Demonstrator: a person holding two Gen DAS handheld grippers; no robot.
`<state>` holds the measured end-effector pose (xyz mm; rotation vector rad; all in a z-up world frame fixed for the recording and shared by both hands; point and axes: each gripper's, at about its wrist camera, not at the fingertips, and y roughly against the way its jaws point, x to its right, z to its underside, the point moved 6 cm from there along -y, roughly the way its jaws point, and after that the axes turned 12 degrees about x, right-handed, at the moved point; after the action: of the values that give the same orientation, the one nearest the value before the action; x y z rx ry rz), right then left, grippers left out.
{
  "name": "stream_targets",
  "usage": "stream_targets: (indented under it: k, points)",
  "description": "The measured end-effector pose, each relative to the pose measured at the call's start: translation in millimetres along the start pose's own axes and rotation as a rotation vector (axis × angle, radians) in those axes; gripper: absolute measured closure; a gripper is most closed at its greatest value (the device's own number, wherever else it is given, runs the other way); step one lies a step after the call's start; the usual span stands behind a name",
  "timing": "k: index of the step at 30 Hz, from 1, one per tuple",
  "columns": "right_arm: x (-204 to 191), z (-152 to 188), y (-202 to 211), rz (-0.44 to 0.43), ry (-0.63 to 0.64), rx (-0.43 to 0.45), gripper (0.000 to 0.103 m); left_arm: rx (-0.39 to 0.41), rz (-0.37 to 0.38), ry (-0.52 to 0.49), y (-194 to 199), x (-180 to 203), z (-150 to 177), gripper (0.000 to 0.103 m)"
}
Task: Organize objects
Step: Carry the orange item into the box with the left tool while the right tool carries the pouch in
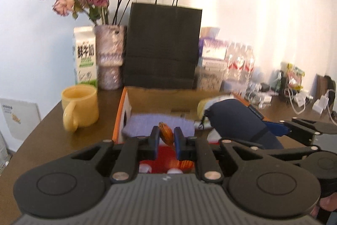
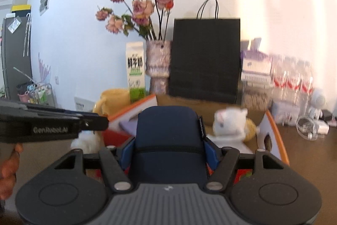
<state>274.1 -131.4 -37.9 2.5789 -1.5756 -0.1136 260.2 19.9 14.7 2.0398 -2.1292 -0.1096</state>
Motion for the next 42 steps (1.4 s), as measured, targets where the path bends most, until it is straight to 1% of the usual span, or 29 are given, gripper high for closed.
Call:
stream_targets:
  k: [4,6,12,17,19,21,26,27,28,29,30,31,32,34,42]
  points:
    - [5.3,-17.7,-21.5,0.014,0.003,0.027,0.037,0.034,0.013,0.002,-18.6,4.4,-17.0,0.088]
    - [10.7,-24.7,-33.8,0.023,-0.003,0.037,0.037,0.049,0.004,0.009,-29.4,3.2,-23.6,0.088]
    - [28.4,-32.7,-74.1,0.036,-0.015,0.048,0.037,0.065,-0.007,0.048,-74.6,-4.4,-35.7,0.088]
    - [41.1,-26.0,-111.2,0.041,-0.029,0.033,0.037,0.036,-0.015,0.081,-112.5,-15.9,-29.7,0.088]
    - [45.2,-20.2,-123.2,0.043,-0.030,0.021,0.037,0.009,-0.022,0.075,-128.7,-20.4,-24.9,0.088]
    - [50.2,-12.7,-135.1,0.046,-0.029,0.000,0.037,0.002,-0.034,0.059,-140.5,-24.4,-22.0,0.088]
    - [58.2,2.2,-147.4,0.057,-0.025,-0.043,0.037,-0.014,-0.038,0.027,-154.0,-27.0,-14.4,0.088]
    - [58.4,3.8,-147.9,0.056,-0.022,-0.050,0.034,-0.019,-0.038,0.025,-154.9,-26.7,-13.0,0.086]
    - [58.2,4.7,-147.3,0.057,-0.018,-0.051,0.030,-0.020,-0.043,0.027,-155.3,-27.5,-11.8,0.076]
    - [57.8,4.9,-146.5,0.058,-0.012,-0.050,0.024,-0.017,-0.043,0.026,-154.9,-27.5,-11.4,0.054]
    - [56.8,5.0,-146.0,0.058,-0.007,-0.050,0.009,-0.011,-0.045,0.020,-153.2,-27.1,-10.9,0.041]
    - [56.1,4.9,-144.7,0.057,-0.005,-0.048,0.000,-0.001,-0.052,0.014,-151.4,-26.6,-11.5,0.015]
    - [54.8,4.9,-143.7,0.055,-0.004,-0.046,0.000,0.019,-0.061,0.011,-148.6,-26.2,-12.9,0.000]
    - [53.0,4.0,-141.9,0.057,0.002,-0.046,0.000,0.073,-0.082,-0.007,-141.9,-23.8,-17.7,0.000]
    - [49.2,-2.7,-134.9,0.064,0.005,-0.022,0.000,0.074,-0.098,0.005,-138.8,-25.5,-21.5,0.000]
